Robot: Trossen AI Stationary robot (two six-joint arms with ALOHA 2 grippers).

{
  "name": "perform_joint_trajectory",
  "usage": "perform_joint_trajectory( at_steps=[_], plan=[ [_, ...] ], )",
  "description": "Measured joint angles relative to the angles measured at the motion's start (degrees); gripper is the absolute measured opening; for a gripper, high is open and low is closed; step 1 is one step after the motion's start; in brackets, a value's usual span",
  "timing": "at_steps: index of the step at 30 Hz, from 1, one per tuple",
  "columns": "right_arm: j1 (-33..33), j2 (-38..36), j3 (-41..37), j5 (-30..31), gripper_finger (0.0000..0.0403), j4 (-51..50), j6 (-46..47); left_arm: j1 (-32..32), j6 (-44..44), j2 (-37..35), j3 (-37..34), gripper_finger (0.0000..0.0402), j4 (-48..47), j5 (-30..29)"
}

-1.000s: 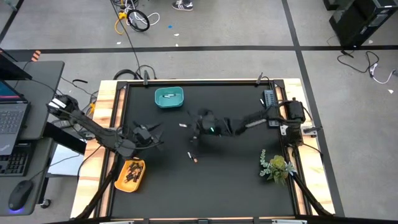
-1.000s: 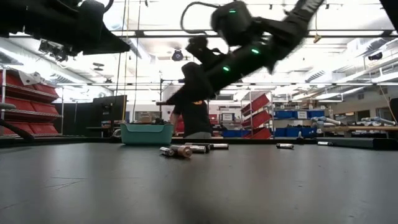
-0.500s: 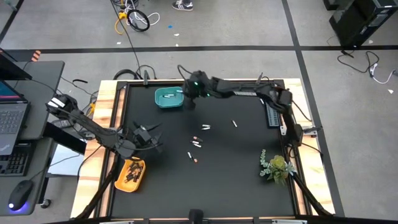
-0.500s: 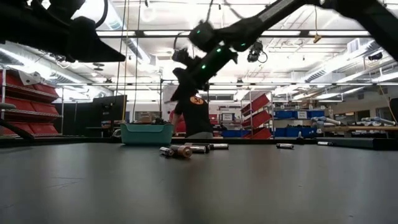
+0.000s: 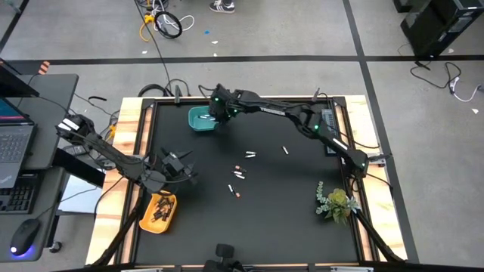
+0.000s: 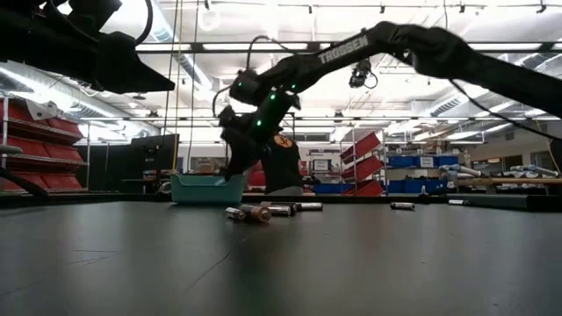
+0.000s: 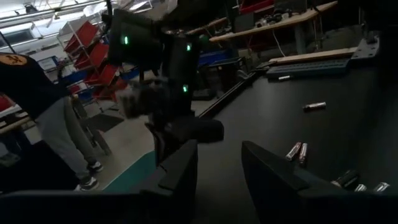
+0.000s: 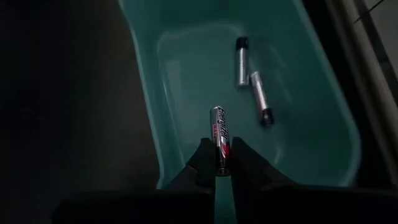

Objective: Sort batteries
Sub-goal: Put the silver battery into the green bin, then put the black battery into the yellow bin

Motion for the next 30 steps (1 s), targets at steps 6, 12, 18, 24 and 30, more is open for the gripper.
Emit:
perform_joint_trajectory(
  at_steps=[6, 12, 18, 24, 30],
  plan=[
    [0.00, 0.01, -0.19, 0.12, 0.0059, 0.80, -0.03, 0.00, -0.08, 0.02, 0.00, 0.0140, -0.81, -0.15],
    [0.11, -0.70, -0.15, 0.29, 0.0088, 0.84, -0.85, 0.00, -0.29, 0.02, 0.00, 0.0140, -0.25, -0.15],
    [1.33, -5.62, 0.42, 3.01, 0.0094, -2.89, -3.06, -0.09, -2.34, -0.26, 0.00, 0.0140, 0.78, 1.42],
    [8.05, -13.76, -1.44, 3.29, 0.0093, -5.74, -7.26, -0.11, -6.26, -0.35, 0.02, 0.0140, 0.25, 2.85],
    [17.54, -21.97, -16.65, 12.76, 0.0092, -2.50, -7.72, -0.11, -9.00, -0.35, 0.02, 0.0140, -0.81, 2.88]
  ],
)
